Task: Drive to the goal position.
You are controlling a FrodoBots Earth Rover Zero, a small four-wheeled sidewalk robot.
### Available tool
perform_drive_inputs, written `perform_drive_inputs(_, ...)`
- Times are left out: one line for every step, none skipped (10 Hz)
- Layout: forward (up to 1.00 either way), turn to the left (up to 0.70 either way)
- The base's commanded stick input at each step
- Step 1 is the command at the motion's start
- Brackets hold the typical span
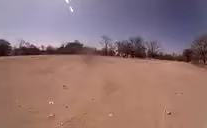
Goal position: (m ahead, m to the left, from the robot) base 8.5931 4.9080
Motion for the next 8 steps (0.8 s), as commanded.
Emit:
perform_drive_inputs(1.00,0.27)
perform_drive_inputs(1.00,0.27)
perform_drive_inputs(1.00,0.27)
perform_drive_inputs(1.00,0.27)
perform_drive_inputs(1.00,0.27)
perform_drive_inputs(1.00,0.27)
perform_drive_inputs(1.00,0.27)
perform_drive_inputs(1.00,0.27)
